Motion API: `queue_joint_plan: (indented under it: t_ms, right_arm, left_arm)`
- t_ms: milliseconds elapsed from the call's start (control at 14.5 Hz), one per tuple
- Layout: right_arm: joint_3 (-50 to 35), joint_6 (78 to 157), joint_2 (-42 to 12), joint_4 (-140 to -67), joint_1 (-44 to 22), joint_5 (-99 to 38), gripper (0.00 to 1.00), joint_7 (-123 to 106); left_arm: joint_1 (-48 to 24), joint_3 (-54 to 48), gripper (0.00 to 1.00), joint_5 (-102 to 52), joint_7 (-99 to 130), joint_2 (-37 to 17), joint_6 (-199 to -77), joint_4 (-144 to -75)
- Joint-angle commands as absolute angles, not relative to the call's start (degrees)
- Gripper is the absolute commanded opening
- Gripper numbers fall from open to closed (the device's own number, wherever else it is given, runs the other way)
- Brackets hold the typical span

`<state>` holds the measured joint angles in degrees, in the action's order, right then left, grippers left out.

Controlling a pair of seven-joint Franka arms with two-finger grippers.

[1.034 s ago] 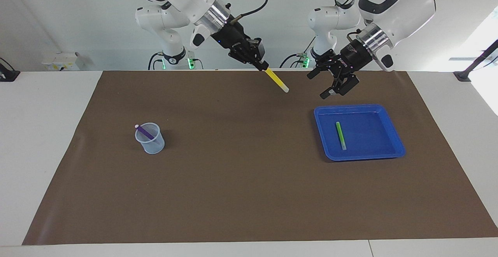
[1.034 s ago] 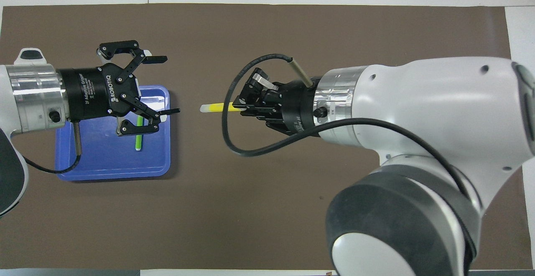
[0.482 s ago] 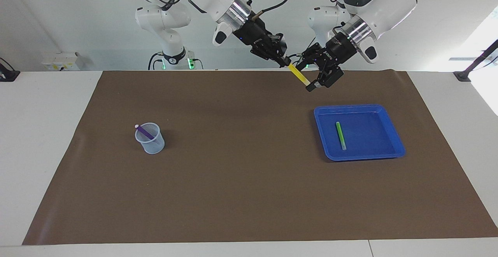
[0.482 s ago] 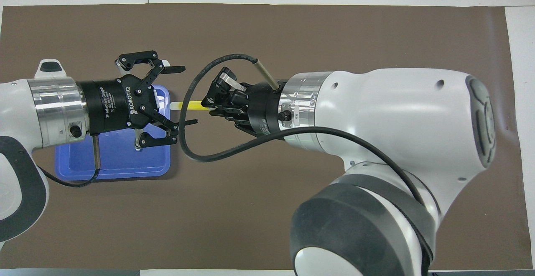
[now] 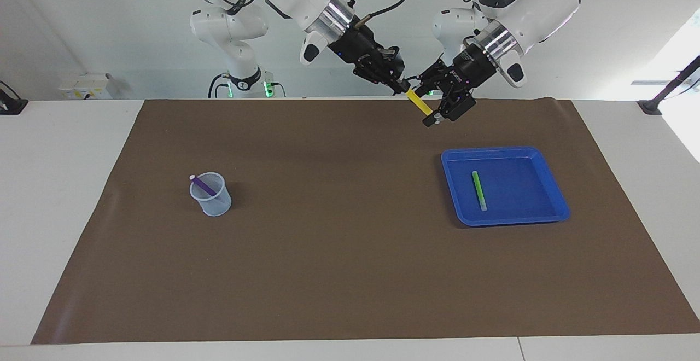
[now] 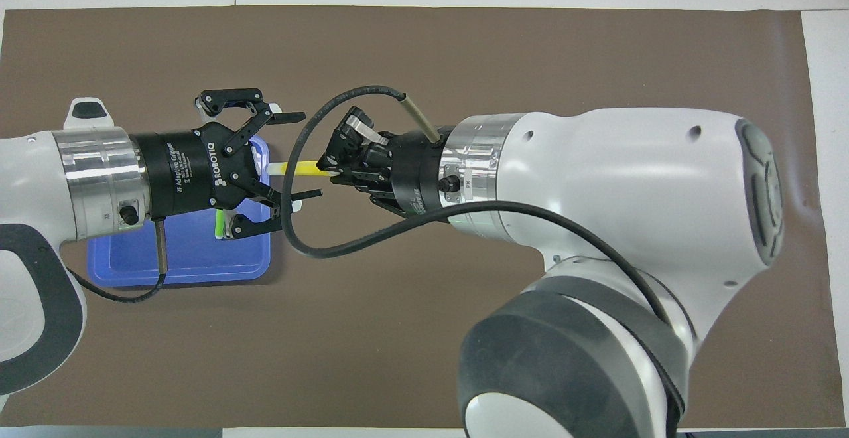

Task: Right arm passes pens to left for tray arrangement
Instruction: 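Close the left gripper on the yellow pen held by the right gripper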

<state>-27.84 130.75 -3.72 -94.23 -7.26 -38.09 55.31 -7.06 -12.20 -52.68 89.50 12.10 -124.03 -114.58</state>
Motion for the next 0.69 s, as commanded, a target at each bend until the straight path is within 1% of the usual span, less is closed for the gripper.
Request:
queue_joint_plan:
  t_ms: [0, 138, 207, 345, 413, 482, 551, 620]
  right_arm:
    - [-28.7, 130.7, -4.5, -93.1, -6.7, -38.0, 0.0, 56.2]
    - [-28.7, 130.4, -4.5, -93.1, -6.7, -37.7, 0.0, 56.0]
    - [-28.7, 130.3, -4.6, -93.1, -6.7, -37.5, 0.0, 56.0]
    - [-28.7, 130.3, -4.5, -93.1, -6.7, -37.5, 0.0, 56.0]
    - [-28.7, 130.2, -4.5, -93.1, -6.7, -37.5, 0.0, 56.0]
    - [-28.7, 130.1, -4.5, -93.1, -6.7, -37.4, 0.0, 56.0]
    - [-28.7, 130.0, -4.5, -93.1, -6.7, -37.4, 0.0, 56.0]
    - [-28.7, 130.0, -4.5, -93.1, -6.7, -37.4, 0.0, 56.0]
  left_arm:
    - [-7.7, -11.8, 0.83, -51.2, 89.6, 14.6, -124.9, -116.7]
    - [-7.7, -11.8, 0.8, -51.0, 89.5, 14.9, -124.8, -116.7]
    - [-7.7, -11.9, 0.76, -49.9, 89.6, 14.9, -124.7, -116.7]
    - [-7.7, -11.9, 0.64, -49.6, 89.6, 15.0, -124.7, -116.8]
    - [-7.7, -11.9, 0.55, -49.6, 89.5, 15.0, -124.6, -116.8]
    - [-7.8, -11.9, 0.44, -49.5, 89.4, 15.2, -124.6, -116.9]
    - [-7.8, -11.9, 0.3, -49.4, 89.1, 15.2, -124.6, -117.1]
    - [-7.8, -12.0, 0.09, -48.6, 89.1, 15.2, -124.6, -117.1]
